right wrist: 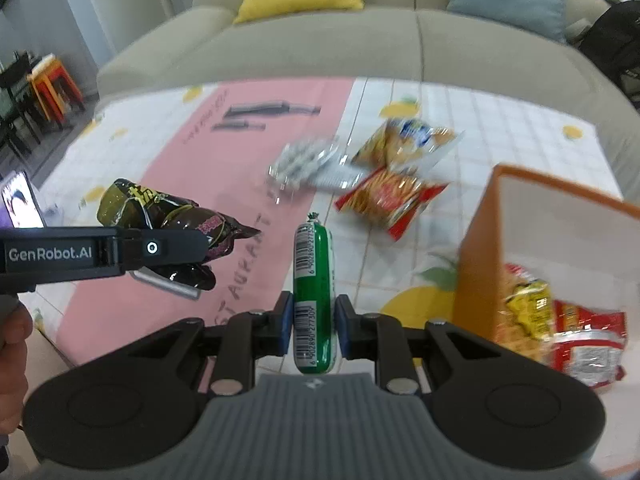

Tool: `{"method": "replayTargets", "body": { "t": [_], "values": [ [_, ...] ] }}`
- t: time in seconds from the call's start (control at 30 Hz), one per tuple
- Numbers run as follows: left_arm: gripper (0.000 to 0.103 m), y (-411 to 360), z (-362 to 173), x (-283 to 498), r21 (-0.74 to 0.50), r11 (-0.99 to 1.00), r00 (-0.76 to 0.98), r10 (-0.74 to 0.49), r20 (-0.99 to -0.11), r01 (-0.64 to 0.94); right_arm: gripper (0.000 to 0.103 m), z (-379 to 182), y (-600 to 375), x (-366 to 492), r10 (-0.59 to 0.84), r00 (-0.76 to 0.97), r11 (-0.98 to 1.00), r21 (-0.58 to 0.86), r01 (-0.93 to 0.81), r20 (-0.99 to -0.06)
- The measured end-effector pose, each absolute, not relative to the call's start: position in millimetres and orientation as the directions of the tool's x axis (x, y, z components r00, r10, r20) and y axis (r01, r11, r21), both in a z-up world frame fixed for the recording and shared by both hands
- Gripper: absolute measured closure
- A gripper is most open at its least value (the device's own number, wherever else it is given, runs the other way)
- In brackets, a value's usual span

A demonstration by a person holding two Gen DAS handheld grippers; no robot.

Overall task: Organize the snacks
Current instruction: 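Carry the chocolate snack and green sausage over the orange box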

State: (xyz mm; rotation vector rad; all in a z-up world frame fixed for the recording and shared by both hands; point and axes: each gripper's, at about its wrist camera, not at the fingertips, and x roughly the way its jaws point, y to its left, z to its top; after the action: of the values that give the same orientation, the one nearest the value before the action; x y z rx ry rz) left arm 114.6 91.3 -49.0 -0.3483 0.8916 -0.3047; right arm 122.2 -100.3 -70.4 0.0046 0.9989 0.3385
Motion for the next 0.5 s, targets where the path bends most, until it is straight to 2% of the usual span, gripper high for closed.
{"method": "replayTargets", "body": {
  "t": [0.27,0.5],
  "values": [
    [0.066,38,-2,112,-0.396,0.877,0.609,-0.476,-0.634,0.272,0.083,-21,-153,103,0.274,0.592,0.960,0.178,-0.216,-0.758],
    [0.066,-35,11,125,-0.381,0.823,0.542,-0.566,-0.621,0.421,0.083,2,-205,90,0.183,0.650,0.982,0.104,-0.158,-0.737]
  ]
}}
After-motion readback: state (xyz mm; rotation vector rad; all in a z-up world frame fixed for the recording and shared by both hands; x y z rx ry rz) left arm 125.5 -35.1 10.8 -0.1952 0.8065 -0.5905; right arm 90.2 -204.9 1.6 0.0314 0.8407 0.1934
